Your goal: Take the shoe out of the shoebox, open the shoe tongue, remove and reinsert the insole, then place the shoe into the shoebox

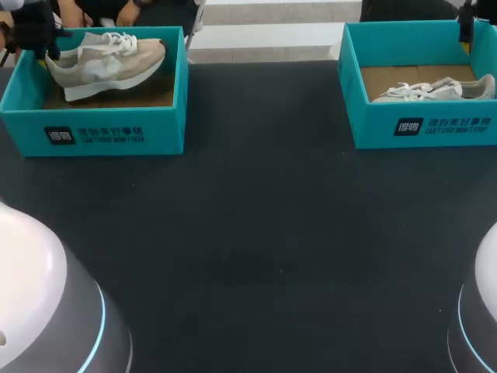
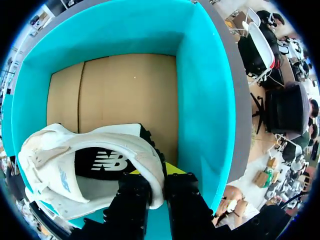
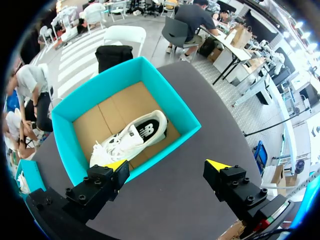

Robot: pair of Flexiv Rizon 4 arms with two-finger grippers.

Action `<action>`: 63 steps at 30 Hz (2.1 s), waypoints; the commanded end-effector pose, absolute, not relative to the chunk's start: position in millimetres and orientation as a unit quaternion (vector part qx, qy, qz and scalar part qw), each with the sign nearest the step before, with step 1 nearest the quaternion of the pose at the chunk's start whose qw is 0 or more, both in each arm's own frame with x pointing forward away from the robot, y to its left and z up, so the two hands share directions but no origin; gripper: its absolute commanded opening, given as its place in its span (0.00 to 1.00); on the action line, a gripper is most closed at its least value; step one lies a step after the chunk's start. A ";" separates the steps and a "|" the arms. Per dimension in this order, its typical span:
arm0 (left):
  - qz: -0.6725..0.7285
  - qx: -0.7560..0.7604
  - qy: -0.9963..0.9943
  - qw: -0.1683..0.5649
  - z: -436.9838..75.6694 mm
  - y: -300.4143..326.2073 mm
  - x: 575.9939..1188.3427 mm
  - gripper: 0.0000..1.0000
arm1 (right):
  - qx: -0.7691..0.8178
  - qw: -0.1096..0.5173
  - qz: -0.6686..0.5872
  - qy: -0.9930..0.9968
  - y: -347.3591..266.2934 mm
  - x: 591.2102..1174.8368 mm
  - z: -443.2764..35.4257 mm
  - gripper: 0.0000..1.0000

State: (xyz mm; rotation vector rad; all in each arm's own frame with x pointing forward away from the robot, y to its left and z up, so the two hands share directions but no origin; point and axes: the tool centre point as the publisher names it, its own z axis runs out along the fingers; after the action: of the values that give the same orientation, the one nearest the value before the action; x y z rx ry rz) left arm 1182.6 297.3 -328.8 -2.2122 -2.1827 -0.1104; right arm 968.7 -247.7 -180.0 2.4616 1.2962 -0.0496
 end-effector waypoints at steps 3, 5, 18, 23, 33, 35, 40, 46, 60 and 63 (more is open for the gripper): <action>-0.008 -0.730 -0.684 0.017 -266.6 307.2 1174.6 0.00 | 0.870 0.179 -0.017 0.459 -248.0 967.8 -180.0 1.00; 0.004 -0.731 -0.683 0.009 -248.0 311.6 1171.8 0.00 | 0.870 0.179 -0.017 0.459 -248.0 967.8 -180.0 1.00; -0.032 -0.757 -0.652 -0.031 -144.3 349.7 1145.7 0.00 | 0.870 0.179 -0.017 0.459 -248.0 967.8 -180.0 1.00; -0.050 -0.759 -0.647 -0.046 -124.1 358.0 1139.5 0.00 | 0.870 0.179 -0.017 0.459 -248.0 967.8 -180.0 1.00; -0.050 -0.759 -0.647 -0.046 -124.1 358.0 1139.5 0.00 | 0.870 0.179 -0.017 0.459 -248.0 967.8 -180.0 1.00; -0.050 -0.759 -0.647 -0.046 -124.1 358.0 1139.5 0.00 | 0.870 0.179 -0.017 0.459 -248.0 967.8 -180.0 1.00; -0.050 -0.759 -0.647 -0.046 -124.1 358.0 1139.5 0.00 | 0.870 0.179 -0.017 0.459 -248.0 967.8 -180.0 1.00; -0.050 -0.759 -0.647 -0.046 -124.1 358.0 1139.5 0.00 | 0.870 0.179 -0.017 0.459 -248.0 967.8 -180.0 1.00; -0.116 -0.717 -0.688 -0.001 -104.4 305.8 1052.8 0.00 | 0.870 0.179 -0.017 0.459 -248.0 967.8 -180.0 1.00; -0.128 -0.712 -0.691 -0.002 -101.7 286.0 1032.4 0.00 | 0.870 0.179 -0.017 0.459 -248.0 967.8 -180.0 1.00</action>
State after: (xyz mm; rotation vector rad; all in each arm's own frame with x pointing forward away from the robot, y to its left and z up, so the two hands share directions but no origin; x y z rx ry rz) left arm 1077.8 307.5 -104.2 -2.2012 -2.1676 -0.1155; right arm 968.7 -247.6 -180.0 2.4615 1.2965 -0.0497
